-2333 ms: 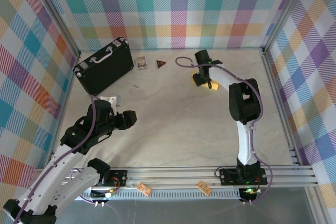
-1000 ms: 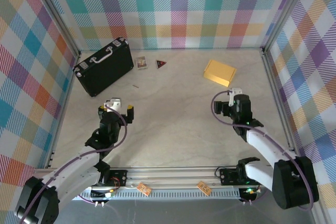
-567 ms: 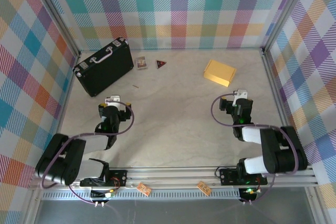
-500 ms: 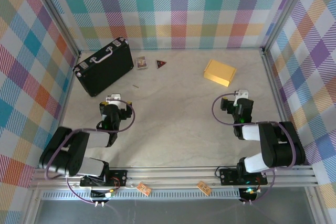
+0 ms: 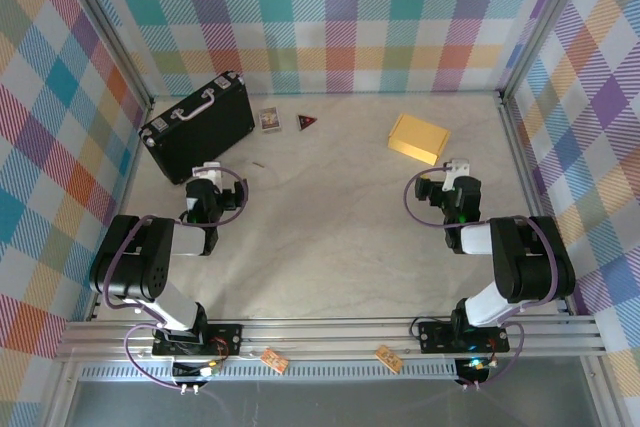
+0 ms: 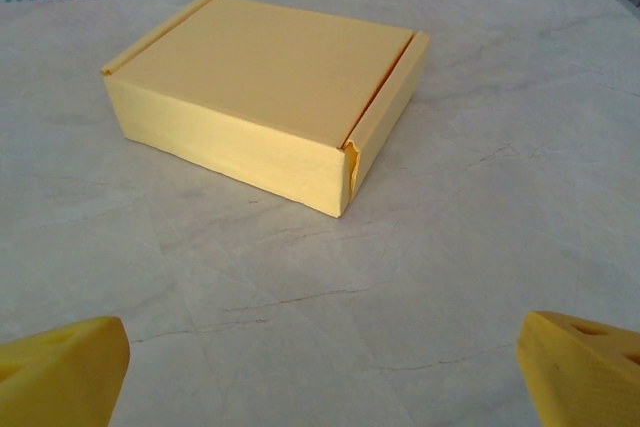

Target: Fold the paper box

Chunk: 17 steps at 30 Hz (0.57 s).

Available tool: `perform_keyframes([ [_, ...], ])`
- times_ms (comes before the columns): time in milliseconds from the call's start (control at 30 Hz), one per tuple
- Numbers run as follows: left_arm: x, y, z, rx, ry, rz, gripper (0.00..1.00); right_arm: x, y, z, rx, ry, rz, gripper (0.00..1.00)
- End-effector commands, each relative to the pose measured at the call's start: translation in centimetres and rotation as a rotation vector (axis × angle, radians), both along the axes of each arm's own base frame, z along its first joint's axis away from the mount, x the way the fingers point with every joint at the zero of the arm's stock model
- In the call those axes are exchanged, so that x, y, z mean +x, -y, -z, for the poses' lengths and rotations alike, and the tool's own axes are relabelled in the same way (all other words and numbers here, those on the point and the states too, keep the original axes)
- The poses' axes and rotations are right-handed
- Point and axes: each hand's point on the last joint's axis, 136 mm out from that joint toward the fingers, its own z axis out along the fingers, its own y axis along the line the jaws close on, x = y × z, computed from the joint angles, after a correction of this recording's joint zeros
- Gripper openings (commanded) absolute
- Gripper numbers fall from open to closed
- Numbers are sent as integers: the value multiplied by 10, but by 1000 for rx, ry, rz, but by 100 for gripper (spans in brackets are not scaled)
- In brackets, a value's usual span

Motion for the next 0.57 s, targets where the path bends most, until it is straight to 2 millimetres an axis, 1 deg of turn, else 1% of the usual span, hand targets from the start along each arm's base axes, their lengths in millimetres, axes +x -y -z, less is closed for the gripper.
perform_keyframes([
  [0, 2, 2, -4, -26, 12, 10, 100, 4, -1, -10, 13, 32, -12, 99],
  [433, 2, 2, -4, -26, 13, 10, 100, 6, -2, -9, 18, 21, -17, 99],
  [533, 2, 2, -4, -25, 13, 11, 100, 4, -2, -10, 12, 30, -18, 99],
])
